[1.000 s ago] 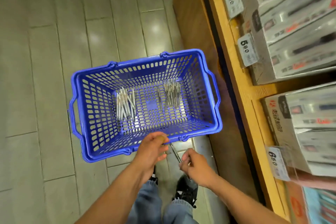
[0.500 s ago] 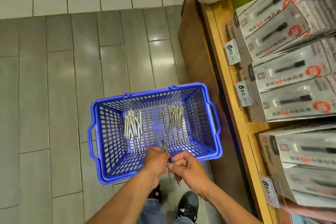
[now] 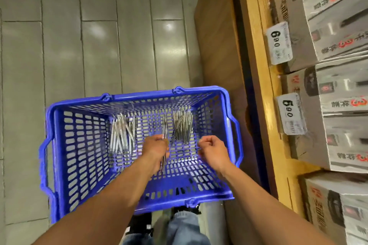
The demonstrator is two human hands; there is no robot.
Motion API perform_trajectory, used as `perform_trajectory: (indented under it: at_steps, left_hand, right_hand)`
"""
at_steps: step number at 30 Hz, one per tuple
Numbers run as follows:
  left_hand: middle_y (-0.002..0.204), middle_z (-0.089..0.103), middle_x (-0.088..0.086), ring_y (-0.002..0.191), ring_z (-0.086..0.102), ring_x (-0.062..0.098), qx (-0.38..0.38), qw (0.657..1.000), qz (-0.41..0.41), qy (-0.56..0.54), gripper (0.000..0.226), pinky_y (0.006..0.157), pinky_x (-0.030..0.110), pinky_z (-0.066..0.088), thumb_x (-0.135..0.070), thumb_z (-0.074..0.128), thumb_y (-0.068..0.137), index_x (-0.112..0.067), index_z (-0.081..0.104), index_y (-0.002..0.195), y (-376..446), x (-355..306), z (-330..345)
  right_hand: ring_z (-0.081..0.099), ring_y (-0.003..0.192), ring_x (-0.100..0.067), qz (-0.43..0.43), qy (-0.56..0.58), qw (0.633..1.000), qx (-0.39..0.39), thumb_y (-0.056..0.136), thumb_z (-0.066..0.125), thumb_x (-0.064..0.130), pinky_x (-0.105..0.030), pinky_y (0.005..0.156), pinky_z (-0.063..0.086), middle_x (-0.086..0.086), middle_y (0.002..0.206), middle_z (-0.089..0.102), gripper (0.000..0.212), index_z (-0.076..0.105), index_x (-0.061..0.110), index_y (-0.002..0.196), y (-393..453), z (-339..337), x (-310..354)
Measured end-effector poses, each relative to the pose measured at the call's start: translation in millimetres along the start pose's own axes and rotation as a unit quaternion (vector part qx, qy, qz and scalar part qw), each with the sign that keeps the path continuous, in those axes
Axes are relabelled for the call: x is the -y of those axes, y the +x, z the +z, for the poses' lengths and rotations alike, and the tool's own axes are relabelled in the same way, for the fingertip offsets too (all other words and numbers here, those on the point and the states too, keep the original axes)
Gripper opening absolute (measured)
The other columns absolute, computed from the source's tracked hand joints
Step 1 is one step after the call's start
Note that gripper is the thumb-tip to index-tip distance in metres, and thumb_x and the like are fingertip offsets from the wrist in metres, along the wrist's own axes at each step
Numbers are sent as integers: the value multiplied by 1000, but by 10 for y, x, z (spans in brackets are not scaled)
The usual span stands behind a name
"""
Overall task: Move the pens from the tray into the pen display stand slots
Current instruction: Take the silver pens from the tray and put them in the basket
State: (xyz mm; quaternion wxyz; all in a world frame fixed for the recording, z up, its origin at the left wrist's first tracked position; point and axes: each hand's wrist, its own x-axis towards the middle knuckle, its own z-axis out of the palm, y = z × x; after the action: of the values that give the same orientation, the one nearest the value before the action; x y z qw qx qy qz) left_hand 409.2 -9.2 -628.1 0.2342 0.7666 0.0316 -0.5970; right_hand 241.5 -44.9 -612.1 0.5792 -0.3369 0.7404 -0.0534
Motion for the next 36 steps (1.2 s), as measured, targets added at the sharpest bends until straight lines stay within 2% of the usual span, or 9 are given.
perform_trajectory:
  at_steps: [2, 5, 11, 15, 19, 26, 30, 33, 36]
  left_hand:
    - [80, 57, 13, 59, 50, 22, -17, 1000, 4, 20, 14, 75, 46, 54, 2, 54, 95, -12, 57, 94, 307, 67, 171]
    - [99, 62, 15, 79, 59, 28, -52, 998, 25, 29, 26, 86, 44, 57, 3, 53, 91, -11, 60, 112, 724, 155, 429]
    - [113, 67, 16, 101, 64, 34, -103, 987, 87, 86, 32, 87, 37, 51, 2, 54, 91, -5, 60, 121, 1296, 289, 651]
    - [99, 67, 13, 84, 59, 26, -153, 974, 102, 136, 14, 72, 29, 45, -4, 63, 91, -5, 60, 105, 1501, 342, 647]
    - [127, 56, 17, 105, 60, 36, -152, 963, 130, 180, 32, 91, 41, 51, -6, 66, 90, -3, 58, 121, 1608, 411, 661]
    - [138, 43, 11, 117, 53, 30, -120, 961, 166, 184, 52, 99, 40, 47, -16, 73, 87, -11, 48, 132, 1635, 498, 779]
    - [139, 41, 9, 118, 54, 30, -119, 956, 179, 199, 57, 99, 38, 48, -13, 75, 83, -12, 47, 133, 1672, 524, 783]
    - [140, 41, 8, 119, 53, 29, -126, 949, 196, 212, 57, 97, 39, 49, -17, 75, 85, -13, 47, 134, 1706, 496, 775]
    - [139, 43, 7, 117, 54, 28, -132, 944, 213, 215, 51, 89, 33, 49, -20, 73, 87, -14, 49, 131, 1755, 408, 762]
  right_hand:
    - [61, 75, -23, 2, -72, 997, -13, 93, 56, 15, -31, 70, 50, -6, 85, 64, 9, 59, 13, 100, 328, 139, -94]
    - [63, 103, -31, -5, -204, 978, -30, 93, 54, 19, -36, 83, 47, -14, 111, 66, 30, 52, 11, 121, 682, 354, -214]
    - [56, 116, -32, 19, -247, 969, -25, 94, 56, 18, -33, 90, 44, -14, 130, 57, 40, 45, 7, 130, 1258, 616, -322]
    - [57, 114, -33, -7, -286, 957, -54, 90, 60, 15, -34, 89, 47, -15, 128, 56, 41, 46, 4, 127, 1433, 729, -351]
    - [58, 111, -34, -7, -284, 957, -50, 90, 58, 13, -38, 91, 51, -18, 127, 55, 43, 43, 1, 129, 1546, 757, -384]
    - [51, 77, -20, -40, -300, 952, -37, 91, 59, 8, -28, 64, 43, -13, 106, 62, 46, 36, 7, 131, 1689, 808, -420]
    - [53, 73, -18, -52, -304, 950, -42, 91, 60, 8, -26, 61, 44, -12, 101, 64, 54, 32, 9, 138, 1725, 818, -454]
    - [46, 61, -8, -61, -307, 949, -40, 91, 61, 10, -15, 52, 39, -9, 101, 63, 60, 30, 9, 142, 1741, 811, -483]
    - [53, 70, -17, -78, -328, 940, -42, 94, 60, 15, -25, 63, 46, -9, 99, 64, 60, 28, 8, 144, 1737, 780, -471]
